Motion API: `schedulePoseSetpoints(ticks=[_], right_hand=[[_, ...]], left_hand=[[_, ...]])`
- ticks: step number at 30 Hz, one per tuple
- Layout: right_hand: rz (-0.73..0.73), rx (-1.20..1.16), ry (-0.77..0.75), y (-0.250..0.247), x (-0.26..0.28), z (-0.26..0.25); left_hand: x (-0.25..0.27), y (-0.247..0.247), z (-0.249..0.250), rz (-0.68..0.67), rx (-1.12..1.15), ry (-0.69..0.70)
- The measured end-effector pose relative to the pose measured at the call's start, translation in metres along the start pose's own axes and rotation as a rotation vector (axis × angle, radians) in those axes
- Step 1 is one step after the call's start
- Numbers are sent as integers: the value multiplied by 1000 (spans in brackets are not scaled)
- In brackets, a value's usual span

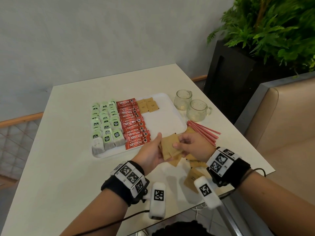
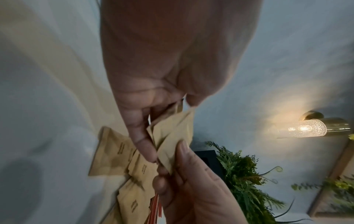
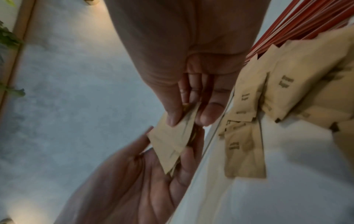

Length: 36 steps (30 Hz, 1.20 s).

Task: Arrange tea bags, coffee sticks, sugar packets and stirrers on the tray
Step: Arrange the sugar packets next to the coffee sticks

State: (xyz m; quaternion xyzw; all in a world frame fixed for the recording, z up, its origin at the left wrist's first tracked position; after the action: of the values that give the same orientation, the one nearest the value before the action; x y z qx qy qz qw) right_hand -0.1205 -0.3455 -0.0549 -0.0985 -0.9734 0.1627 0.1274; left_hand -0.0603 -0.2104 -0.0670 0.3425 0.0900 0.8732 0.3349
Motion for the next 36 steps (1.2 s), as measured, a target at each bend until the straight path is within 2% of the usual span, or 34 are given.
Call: schedulePoseSetpoints(ticks=[3, 5, 12, 15, 21, 36], right_hand=[[60, 19, 4, 3, -8, 1], [47, 100, -8, 4, -11, -4], [124, 388, 92, -23, -15, -1], [-22, 606, 157, -6, -16, 19], [-200, 798, 52, 14, -29, 22], [-368, 1001, -10, 22, -38, 6]], left_hand=[[2, 7, 0, -84, -50, 29], [5, 5, 1, -74, -110, 80], [-2, -33, 11, 199, 16, 139], [-2, -41, 11, 229, 55, 139], [-6, -42, 7, 310, -1, 132], [-8, -58, 22, 261, -168, 116]])
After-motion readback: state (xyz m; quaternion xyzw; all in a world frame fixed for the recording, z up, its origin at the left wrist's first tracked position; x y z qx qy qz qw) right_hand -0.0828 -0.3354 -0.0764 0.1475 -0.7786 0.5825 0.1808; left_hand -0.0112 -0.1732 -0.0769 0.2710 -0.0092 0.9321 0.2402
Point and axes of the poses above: each hand's wrist, its own x-axis away from the middle knuckle, its own y-axis out of the palm, z = x × y, the point moved 5 cm from there along -x, towards the middle knuckle, and after that the axes turned 6 degrees about x, right-handed, at the moved point
